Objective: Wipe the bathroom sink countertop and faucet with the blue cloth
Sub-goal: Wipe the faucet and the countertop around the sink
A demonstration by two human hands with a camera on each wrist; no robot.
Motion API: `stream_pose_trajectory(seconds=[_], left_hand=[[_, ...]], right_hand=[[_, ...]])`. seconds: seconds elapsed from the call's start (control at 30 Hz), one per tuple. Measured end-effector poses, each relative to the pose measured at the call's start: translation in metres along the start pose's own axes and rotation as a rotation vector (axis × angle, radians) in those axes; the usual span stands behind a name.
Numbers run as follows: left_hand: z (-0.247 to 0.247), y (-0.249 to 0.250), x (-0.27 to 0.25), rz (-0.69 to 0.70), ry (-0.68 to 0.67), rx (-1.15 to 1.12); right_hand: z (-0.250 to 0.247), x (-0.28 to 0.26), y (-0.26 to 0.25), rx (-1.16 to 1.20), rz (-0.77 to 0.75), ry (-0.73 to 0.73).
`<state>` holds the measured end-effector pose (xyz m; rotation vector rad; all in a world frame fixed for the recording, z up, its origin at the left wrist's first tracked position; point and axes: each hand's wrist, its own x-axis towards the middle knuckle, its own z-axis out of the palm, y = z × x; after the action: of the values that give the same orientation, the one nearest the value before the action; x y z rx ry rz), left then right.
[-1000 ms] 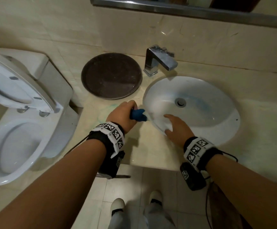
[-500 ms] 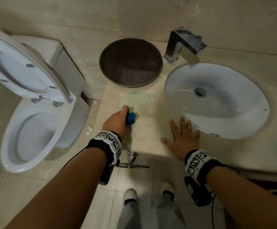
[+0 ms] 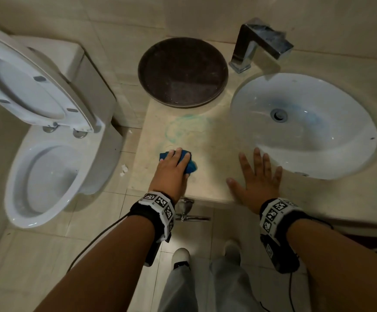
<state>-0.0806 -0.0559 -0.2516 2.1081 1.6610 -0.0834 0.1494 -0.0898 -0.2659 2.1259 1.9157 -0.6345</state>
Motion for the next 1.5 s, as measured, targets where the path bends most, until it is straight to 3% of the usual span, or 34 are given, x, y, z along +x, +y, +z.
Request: stream_pose_trajectory(seconds=[0.13,0.27,0.33,0.47,0.8,1.13,1.33,1.5], left_hand=[[-0.012,-0.013,0.001,0.017,-0.006,0.015],[-0.025,-0.041,0.004,-0.194,0.022,-0.04],[-0.024,-0.045,0.004,-0.228,0.031,-0.07],[-0.013,-0.03,0.005,-0.142,0.061,-0.114],[-0.018,0.004,0.062,-0.093,0.058,-0.058],[-0.012,0.069,0.106,0.087,-0.119,0.047],[-0.007,0.087,0.114,0.207,-0.118,0.043],[-0.013,0.106,0.123,0.318,-0.211,0.029]], right_hand=[[0.002,0.0,0.001,-0.007,-0.006,0.02],[0.004,0.001,0.002,-0.016,-0.01,0.032],[0.004,0.001,0.001,-0.022,-0.006,0.033],[0.008,0.002,0.002,-0.029,-0.002,0.059],[0.016,0.004,0.003,-0.03,0.005,0.151],[0.02,0.004,0.002,-0.036,0.02,0.204],[0.02,0.003,0.002,-0.028,0.019,0.225],[0.022,0.004,0.001,-0.035,0.027,0.244]])
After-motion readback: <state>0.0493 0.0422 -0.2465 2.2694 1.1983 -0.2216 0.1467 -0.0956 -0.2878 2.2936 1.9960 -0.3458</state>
